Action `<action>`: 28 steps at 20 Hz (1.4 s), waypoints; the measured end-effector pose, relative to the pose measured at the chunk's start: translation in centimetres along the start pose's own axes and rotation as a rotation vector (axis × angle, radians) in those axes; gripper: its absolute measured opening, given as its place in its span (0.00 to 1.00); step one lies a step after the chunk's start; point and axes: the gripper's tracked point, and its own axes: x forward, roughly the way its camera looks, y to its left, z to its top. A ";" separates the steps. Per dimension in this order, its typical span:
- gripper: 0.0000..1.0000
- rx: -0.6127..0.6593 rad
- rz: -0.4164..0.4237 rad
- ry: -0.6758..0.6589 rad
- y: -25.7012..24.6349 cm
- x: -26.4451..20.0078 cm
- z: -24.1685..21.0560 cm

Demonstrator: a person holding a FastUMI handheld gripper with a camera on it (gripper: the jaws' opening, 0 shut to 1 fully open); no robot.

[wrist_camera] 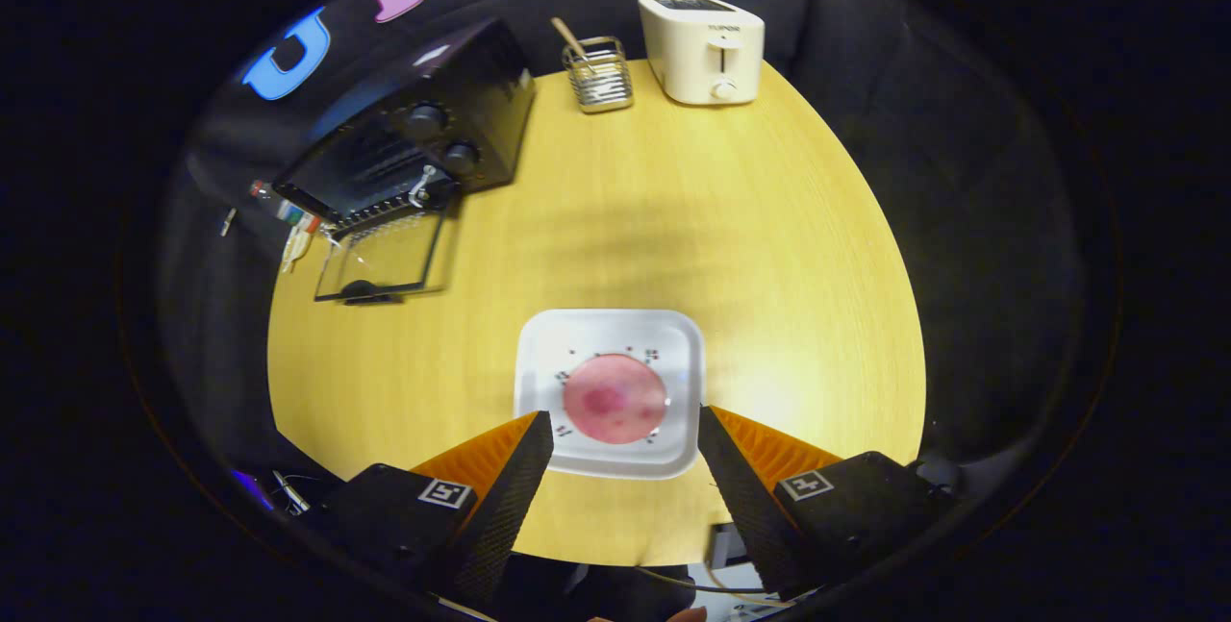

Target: Open the toaster oven, put the food inside, and close the toaster oven door.

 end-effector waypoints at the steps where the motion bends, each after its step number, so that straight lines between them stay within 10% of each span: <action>1: 1.00 -0.004 -0.013 0.029 -1.1 1.2 -0.2; 7: 0.92 -0.018 -0.017 0.163 -3.8 6.8 -1.5; 10: 0.57 -0.012 -0.003 0.169 -4.0 7.9 -1.1; 12: 0.15 -0.006 0.062 0.205 -3.2 7.9 -1.5; 28: 0.05 0.404 0.473 0.188 -0.6 5.3 -2.7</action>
